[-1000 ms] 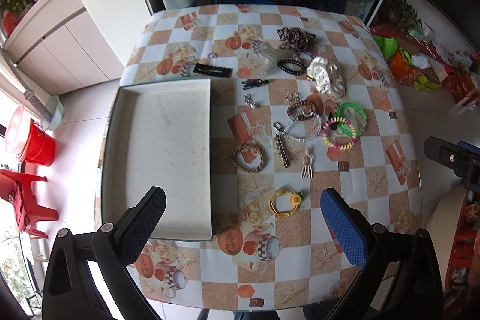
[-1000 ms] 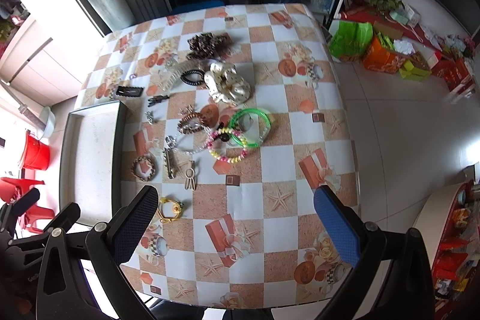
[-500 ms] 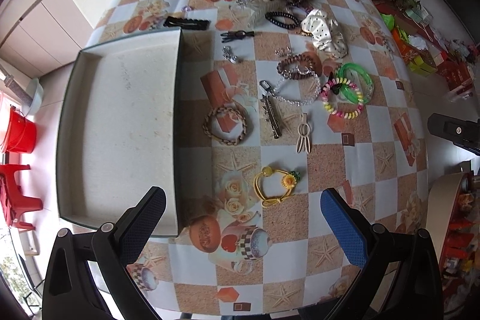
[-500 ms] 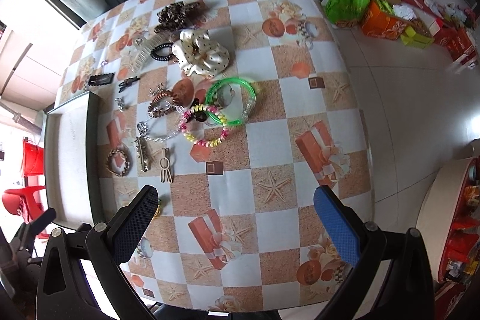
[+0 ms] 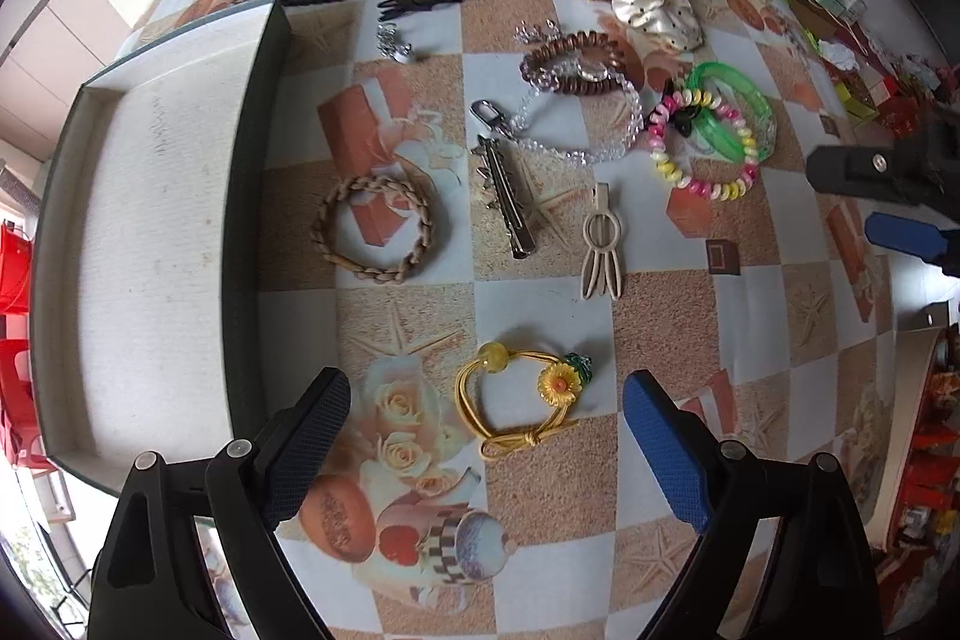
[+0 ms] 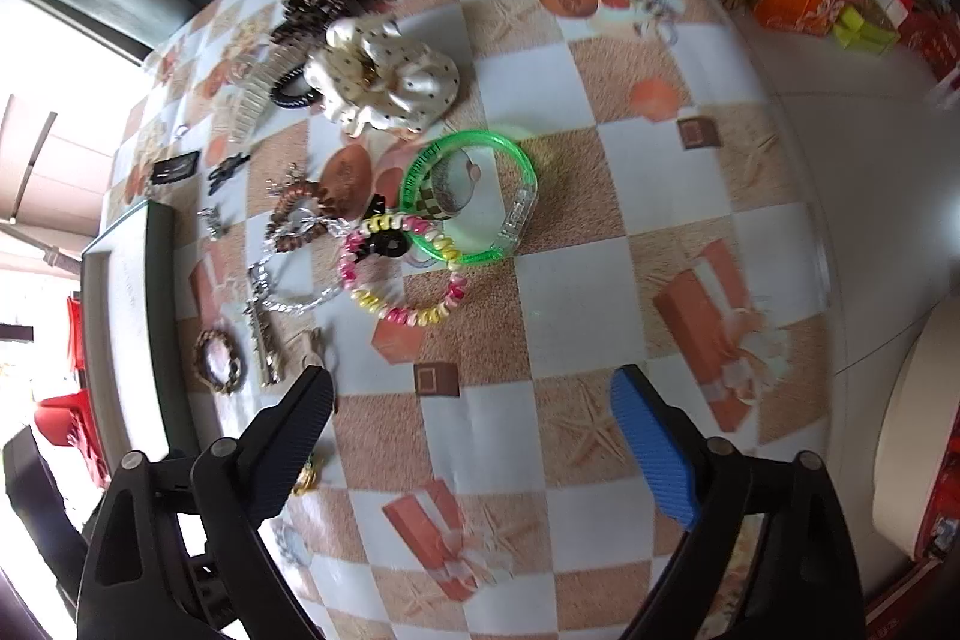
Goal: Organize jewelry
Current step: 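Grasp the yellow sunflower hair tie with the left tool while the right tool grasps the pink-yellow beaded bracelet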
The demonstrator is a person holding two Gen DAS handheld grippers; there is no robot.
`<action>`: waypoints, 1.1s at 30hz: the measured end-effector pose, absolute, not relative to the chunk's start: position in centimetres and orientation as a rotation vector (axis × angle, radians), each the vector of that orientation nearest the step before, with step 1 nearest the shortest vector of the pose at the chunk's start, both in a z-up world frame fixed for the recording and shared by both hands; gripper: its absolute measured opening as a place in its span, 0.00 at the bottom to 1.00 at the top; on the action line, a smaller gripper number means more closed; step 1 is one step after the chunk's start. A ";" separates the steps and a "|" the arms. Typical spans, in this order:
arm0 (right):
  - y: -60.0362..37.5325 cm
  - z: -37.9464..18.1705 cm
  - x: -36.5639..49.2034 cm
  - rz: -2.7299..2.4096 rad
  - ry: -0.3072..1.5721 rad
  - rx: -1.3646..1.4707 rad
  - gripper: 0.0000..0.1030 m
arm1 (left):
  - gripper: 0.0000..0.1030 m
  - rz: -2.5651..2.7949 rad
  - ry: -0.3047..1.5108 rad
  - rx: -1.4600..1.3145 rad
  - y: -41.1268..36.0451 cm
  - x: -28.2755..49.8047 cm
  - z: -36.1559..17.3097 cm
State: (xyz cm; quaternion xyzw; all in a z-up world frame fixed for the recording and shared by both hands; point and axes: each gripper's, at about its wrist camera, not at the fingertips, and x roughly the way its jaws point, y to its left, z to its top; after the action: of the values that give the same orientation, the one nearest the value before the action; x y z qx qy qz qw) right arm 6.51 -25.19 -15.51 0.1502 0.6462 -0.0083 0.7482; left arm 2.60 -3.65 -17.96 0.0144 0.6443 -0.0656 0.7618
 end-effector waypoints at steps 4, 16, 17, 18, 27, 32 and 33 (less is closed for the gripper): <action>-25.2 -17.9 7.7 -0.017 1.427 0.371 0.87 | 0.92 -0.146 1.402 0.062 -4.1 2.7 -19.7; -23.6 -20.7 10.1 -0.043 1.391 0.376 0.72 | 0.92 -0.118 1.378 0.095 -4.9 2.4 -21.8; -23.3 -20.7 10.2 -0.051 1.388 0.356 0.70 | 0.92 -0.116 1.375 0.095 -5.1 2.4 -21.8; -23.0 -20.7 10.3 -0.058 1.387 0.340 0.69 | 0.92 -0.116 1.374 0.096 -5.2 2.3 -21.7; -21.7 -20.8 10.6 -0.059 1.380 0.272 0.20 | 0.57 -0.197 1.361 0.133 -8.6 0.7 -20.6; -22.0 -21.0 10.1 -0.053 1.384 0.302 0.10 | 0.23 -0.222 1.372 0.103 -9.3 1.1 -20.1; -22.3 -20.9 9.6 -0.049 1.382 0.308 0.10 | 0.23 -0.232 1.378 0.085 -8.9 1.1 -19.8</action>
State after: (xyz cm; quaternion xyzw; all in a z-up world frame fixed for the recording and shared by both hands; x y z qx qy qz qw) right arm 9.58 -22.29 -20.86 0.1412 0.6346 -0.0225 0.7595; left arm 1.08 -8.94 -19.81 0.0392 0.6343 -0.1069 0.7647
